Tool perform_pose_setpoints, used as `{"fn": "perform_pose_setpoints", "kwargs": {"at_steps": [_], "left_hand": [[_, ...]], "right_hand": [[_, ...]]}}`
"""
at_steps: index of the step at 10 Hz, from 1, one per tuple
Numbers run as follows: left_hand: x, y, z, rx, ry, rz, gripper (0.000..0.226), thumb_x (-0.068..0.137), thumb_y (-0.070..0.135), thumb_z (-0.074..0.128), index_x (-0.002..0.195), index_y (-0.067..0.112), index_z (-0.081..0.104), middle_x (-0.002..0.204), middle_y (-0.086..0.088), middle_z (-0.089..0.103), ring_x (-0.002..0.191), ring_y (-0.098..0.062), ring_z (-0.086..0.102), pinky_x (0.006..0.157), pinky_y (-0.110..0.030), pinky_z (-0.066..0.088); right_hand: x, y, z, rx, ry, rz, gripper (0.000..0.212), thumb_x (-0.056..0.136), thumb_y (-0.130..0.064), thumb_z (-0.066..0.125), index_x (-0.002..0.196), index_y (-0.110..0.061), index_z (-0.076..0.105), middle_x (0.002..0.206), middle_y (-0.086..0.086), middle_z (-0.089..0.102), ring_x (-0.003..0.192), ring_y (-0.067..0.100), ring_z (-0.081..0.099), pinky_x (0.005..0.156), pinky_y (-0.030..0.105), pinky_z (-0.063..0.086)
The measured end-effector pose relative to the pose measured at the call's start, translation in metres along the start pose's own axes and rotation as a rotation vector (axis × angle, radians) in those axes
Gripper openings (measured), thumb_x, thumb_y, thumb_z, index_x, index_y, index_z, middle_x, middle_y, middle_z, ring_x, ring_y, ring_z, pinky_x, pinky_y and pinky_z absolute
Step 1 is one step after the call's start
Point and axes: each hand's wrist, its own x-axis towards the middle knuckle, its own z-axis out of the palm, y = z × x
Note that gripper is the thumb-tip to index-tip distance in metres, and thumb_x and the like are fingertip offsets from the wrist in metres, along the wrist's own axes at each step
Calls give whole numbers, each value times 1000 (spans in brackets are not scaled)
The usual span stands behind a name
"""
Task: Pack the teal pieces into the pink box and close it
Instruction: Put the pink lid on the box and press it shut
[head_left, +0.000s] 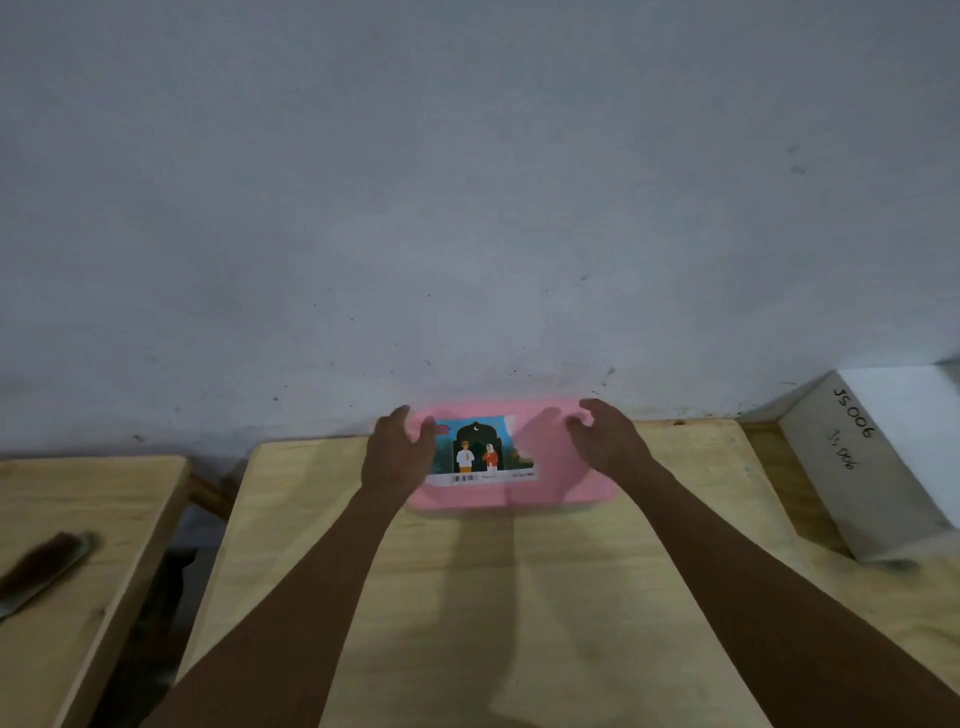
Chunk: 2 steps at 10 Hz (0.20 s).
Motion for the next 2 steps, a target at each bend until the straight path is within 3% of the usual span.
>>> {"fn": "perform_pose_setpoints", "kwargs": {"at_steps": [1,2], "left_hand": [[0,44,-33,51,-53,236,31,92,34,53,114,15,65,117,-5,66,109,-21,61,92,-28,44],[-9,103,-74,51,-61,461,21,91,26,56,98,14,72,107,-2,71,94,-14,62,85,-23,45]], "right_hand": [[-13,-37,-35,5,3,-160,46,99,-36,47,138,-13,49,146,5,47,130,22,47,108,33,34],[-31,-88,-77,29,16,-350,44,98,-37,51,135,-14,54,141,3,53,127,17,50,100,25,35]]}}
